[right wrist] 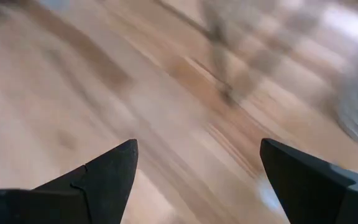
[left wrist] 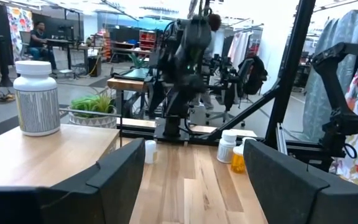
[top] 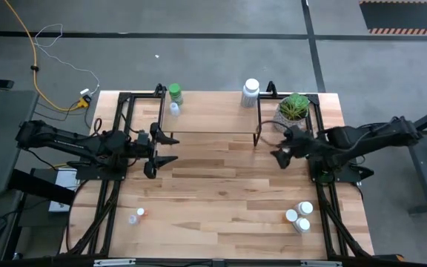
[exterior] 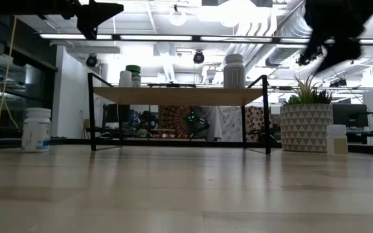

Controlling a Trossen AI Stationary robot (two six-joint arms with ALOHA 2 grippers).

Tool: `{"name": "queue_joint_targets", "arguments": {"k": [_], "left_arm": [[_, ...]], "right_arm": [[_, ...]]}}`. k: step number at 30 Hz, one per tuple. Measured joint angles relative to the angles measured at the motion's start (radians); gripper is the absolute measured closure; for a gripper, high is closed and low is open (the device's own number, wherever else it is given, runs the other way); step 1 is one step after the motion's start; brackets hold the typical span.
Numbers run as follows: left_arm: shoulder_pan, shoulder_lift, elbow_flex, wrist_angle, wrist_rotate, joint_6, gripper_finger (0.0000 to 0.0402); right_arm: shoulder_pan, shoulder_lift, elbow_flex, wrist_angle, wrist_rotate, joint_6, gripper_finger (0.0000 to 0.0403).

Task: Pick and place medicine bottles onto shelf by color
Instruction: Put the top transparent bottle on the shelf

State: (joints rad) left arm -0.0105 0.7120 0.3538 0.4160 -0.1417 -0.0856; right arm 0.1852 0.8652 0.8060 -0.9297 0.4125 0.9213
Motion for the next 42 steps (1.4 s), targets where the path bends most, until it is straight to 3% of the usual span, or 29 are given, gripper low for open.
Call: {"name": "queue_joint_targets", "arguments": {"k": [3, 6, 16, 22, 37, 42], "left_arm": [[0.0, 0.0, 0.0, 0.0, 0.0, 0.003, 0.0138], [0.0, 0.0, 0.0, 0.0, 0.0, 0.011, 0.0138], [0.0, 0.0, 0.0, 0.0, 0.001, 0.01, 0.0138], [0.0, 0.0, 0.0, 0.0, 0.001, 0.01, 0.0138], [0.0, 0.0, 0.0, 0.0, 0.001, -0.008, 0.0138], [0.0, 0.0, 0.0, 0.0, 0.001, -0.008, 0.0138]], "right_arm": [[0.0, 0.06, 0.005, -0.166, -0.004, 0.149, 0.0073], [0.0, 0.108, -0.041, -0.222, -0.034, 0.241, 0.0073], [-0.049, 0.182, -0.187, -0.101, 0.007, 0.362, 0.0085], [-0.076, 0.183, -0.258, 0.045, 0.016, 0.357, 0.0127], [-0.076, 0.182, -0.282, 0.052, 0.015, 0.361, 0.0275], [-0.057, 0.18, -0.247, 0.004, -0.008, 0.33, 0.0287]]}}
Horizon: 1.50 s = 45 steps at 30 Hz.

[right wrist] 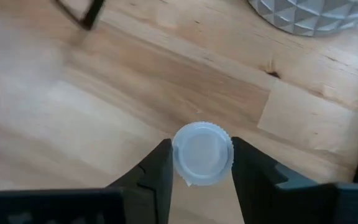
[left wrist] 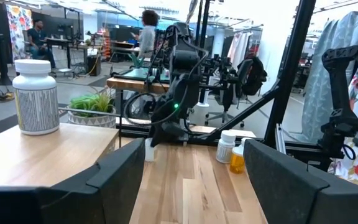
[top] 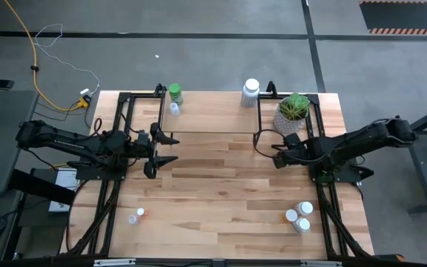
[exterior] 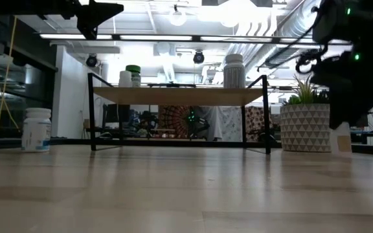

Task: Pick and place medicine bottles onto shelf by color
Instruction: Put the top transparent bottle on the shelf

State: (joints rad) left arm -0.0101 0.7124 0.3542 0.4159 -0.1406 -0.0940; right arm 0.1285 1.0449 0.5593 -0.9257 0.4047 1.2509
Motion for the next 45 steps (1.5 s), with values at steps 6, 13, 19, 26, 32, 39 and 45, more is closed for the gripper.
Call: {"name": "queue_joint_targets", "arguments": {"k": [6, 13, 19, 26, 32, 39, 45], "left_arm": [[0.0, 0.0, 0.0, 0.0, 0.0, 0.0, 0.0138], [0.0, 0.0, 0.0, 0.0, 0.0, 0.0, 0.0138], [0.0, 0.0, 0.0, 0.0, 0.0, 0.0, 0.0138], [0.0, 0.0, 0.0, 0.0, 0.0, -0.009, 0.0138], [0.0, 0.0, 0.0, 0.0, 0.0, -0.009, 0.0138], [0.0, 0.0, 0.0, 0.001, -0.001, -0.008, 0.0138], [0.0, 0.0, 0.0, 0.092, -0.04, -0.01, 0.0138]], "right_arm": [[0.098, -0.005, 0.192, -0.064, -0.03, -0.13, 0.0283], [0.203, 0.014, 0.454, 0.07, -0.026, -0.42, 0.0286], [0.129, 0.135, 0.654, 0.053, 0.082, -0.618, 0.0286], [-0.075, 0.339, 0.865, -0.02, 0.09, -0.778, 0.0286], [-0.177, 0.469, 0.961, 0.039, 0.021, -0.893, 0.0286], [-0.236, 0.561, 1.017, 0.089, -0.039, -0.944, 0.0286], [-0.249, 0.622, 1.018, 0.328, -0.182, -1.032, 0.0286]]}}
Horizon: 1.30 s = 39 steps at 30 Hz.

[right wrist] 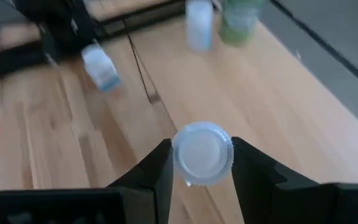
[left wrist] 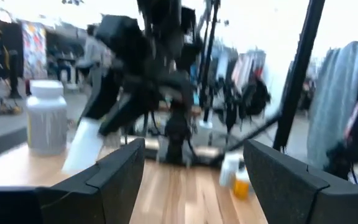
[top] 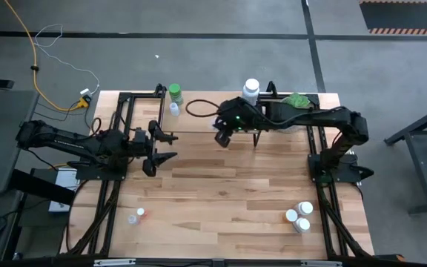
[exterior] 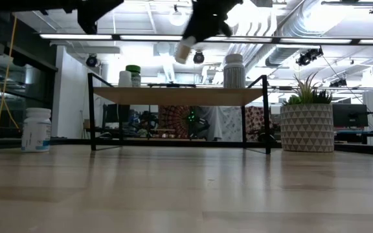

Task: Pick and place medicine bottles onto shelf by color
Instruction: Put the top transparent bottle on the shelf

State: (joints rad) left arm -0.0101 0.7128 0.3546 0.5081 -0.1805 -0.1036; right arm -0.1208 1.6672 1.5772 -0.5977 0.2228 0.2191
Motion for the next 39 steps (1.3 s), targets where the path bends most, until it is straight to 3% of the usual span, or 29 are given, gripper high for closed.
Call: {"name": "queue_joint_targets", "arguments": {"k": [6, 12, 20, 27, 33, 39], "left_arm": [[0.0, -0.009, 0.001, 0.148, -0.035, -0.002, 0.0138], [0.0, -0.021, 0.002, 0.148, -0.094, -0.026, 0.0138], [0.0, -0.02, 0.002, 0.118, -0.127, -0.032, 0.0138], [0.022, -0.019, 0.029, -0.176, -0.305, -0.002, 0.0138], [0.084, 0.031, 0.191, -0.617, -0.248, 0.018, 0.0138], [0.11, 0.1, 0.278, -0.681, -0.186, 0.083, 0.0137]], "right_arm": [[-0.014, 0.079, 0.0, 0.228, -0.098, -0.044, 0.0286], [-0.052, 0.148, 0.001, 0.361, -0.168, -0.043, 0.0286], [-0.062, 0.241, 0.125, 0.256, -0.193, -0.079, 0.0287], [-0.059, 0.238, 0.162, 0.148, -0.211, -0.123, 0.0287], [-0.051, 0.236, 0.204, 0.104, -0.303, -0.177, 0.0287], [-0.021, 0.235, 0.224, 0.102, -0.367, -0.219, 0.0287]]}}
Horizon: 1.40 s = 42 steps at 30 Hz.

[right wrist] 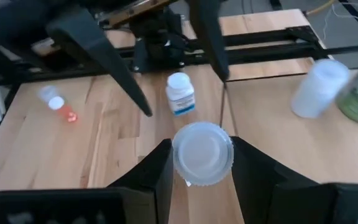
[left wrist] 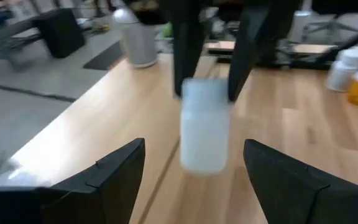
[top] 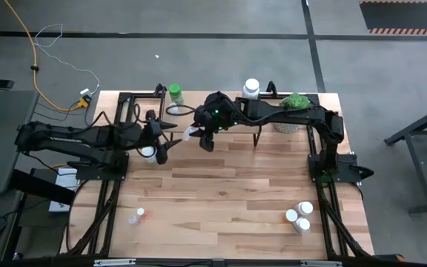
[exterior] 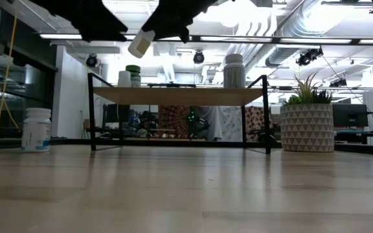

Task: Pick and place medicine bottles onto shelf by color
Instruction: Put the top transparent bottle on the shelf

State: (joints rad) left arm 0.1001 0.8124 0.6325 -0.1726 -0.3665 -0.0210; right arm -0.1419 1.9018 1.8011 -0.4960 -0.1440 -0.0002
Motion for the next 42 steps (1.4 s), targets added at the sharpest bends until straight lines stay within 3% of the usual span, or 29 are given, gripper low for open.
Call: {"name": "queue_joint_targets", "arguments": {"k": [5, 18, 22, 30, 42], "left_arm": [[0.005, 0.066, 0.027, 0.003, 0.1, 0.006, 0.0137], [0.004, 0.156, 0.031, 0.082, 0.089, 0.005, 0.0143], [0.004, 0.151, 0.031, 0.082, 0.088, 0.006, 0.0177], [0.004, 0.151, 0.031, 0.078, 0.09, 0.017, 0.0298], [0.005, 0.099, 0.031, -0.024, 0.017, -0.021, 0.0295]], "right_arm": [[0.025, 0.0, 0.0, 0.0, 0.0, -0.03, 0.0285], [0.048, 0.0, 0.0, 0.0, -0.019, -0.052, 0.0283], [0.047, 0.0, 0.0, 0.002, -0.019, -0.053, 0.0279], [0.045, 0.0, 0.0, -0.002, -0.016, -0.061, 0.0225], [0.024, -0.078, -0.002, -0.143, 0.034, -0.093, 0.018]]}}
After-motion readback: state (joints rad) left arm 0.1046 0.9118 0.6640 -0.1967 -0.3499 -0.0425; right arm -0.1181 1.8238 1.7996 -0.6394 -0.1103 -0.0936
